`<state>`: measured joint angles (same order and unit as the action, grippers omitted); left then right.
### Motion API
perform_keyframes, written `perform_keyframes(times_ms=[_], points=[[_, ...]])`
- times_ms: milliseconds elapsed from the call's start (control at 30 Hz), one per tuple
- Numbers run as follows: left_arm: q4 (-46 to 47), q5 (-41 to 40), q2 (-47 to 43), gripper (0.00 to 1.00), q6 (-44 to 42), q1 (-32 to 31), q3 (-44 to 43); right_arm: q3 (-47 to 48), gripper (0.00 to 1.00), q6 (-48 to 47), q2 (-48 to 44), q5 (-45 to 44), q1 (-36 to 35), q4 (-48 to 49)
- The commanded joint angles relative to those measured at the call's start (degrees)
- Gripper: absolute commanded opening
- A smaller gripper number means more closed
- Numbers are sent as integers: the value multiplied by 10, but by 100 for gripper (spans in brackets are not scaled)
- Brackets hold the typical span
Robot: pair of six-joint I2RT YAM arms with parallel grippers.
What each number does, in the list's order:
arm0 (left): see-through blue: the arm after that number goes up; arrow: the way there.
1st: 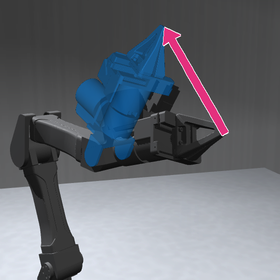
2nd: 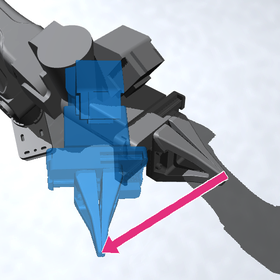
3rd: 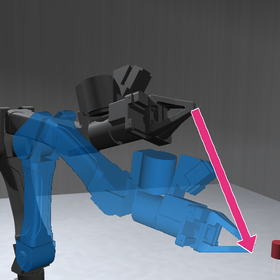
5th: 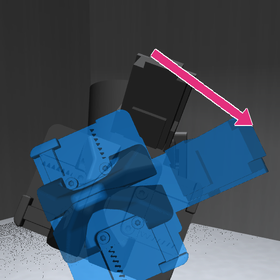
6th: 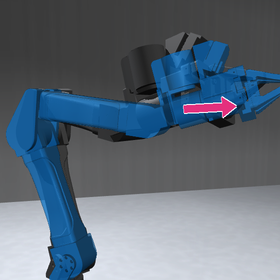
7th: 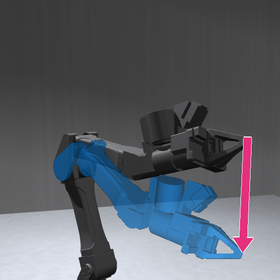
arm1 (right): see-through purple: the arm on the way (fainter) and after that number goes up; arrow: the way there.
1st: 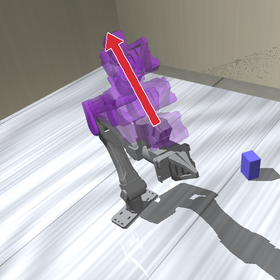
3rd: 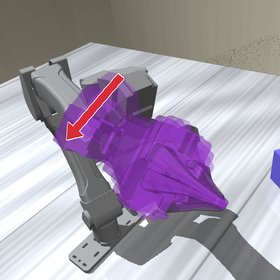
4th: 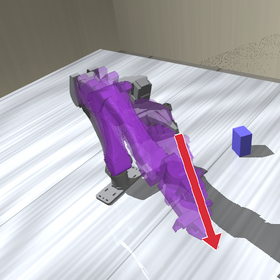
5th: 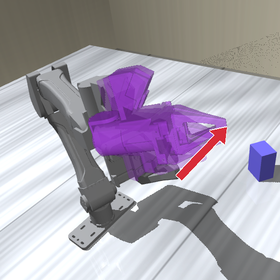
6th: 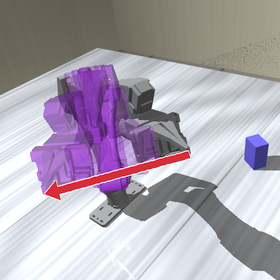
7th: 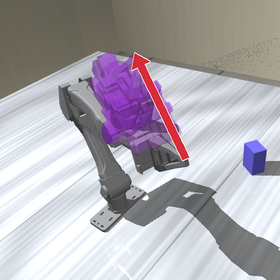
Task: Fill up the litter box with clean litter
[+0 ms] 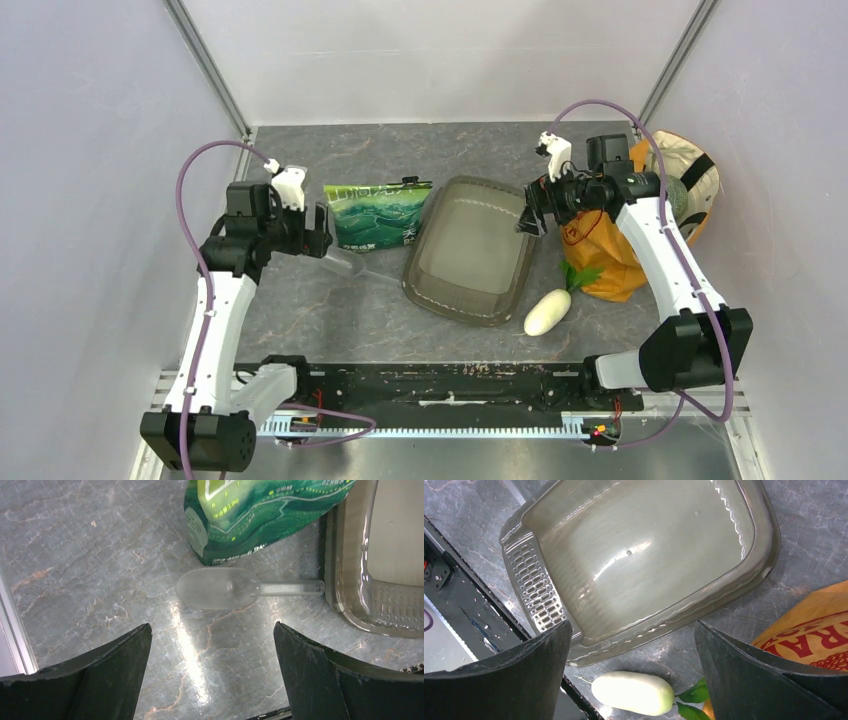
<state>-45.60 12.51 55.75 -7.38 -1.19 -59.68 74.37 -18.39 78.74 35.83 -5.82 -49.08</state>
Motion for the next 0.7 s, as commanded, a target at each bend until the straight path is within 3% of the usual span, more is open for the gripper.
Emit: perform_keyframes(times_ms=[0, 167, 333, 533, 667], points=[[6, 29, 32, 98, -52, 2, -84, 44, 99, -11, 12, 18, -7, 0], [-1, 185, 106, 98, -235, 0, -175, 77, 99, -8, 38, 27, -18, 0], [-5, 277, 174, 97, -365, -14, -224, 116, 99, -4, 61, 38, -42, 29], [-9, 370, 221, 97, -381, -17, -263, 129, 99, -22, 96, 65, -104, 210], [39, 392, 224, 96, -399, -34, -246, 196, 96, -37, 177, 86, -142, 249]])
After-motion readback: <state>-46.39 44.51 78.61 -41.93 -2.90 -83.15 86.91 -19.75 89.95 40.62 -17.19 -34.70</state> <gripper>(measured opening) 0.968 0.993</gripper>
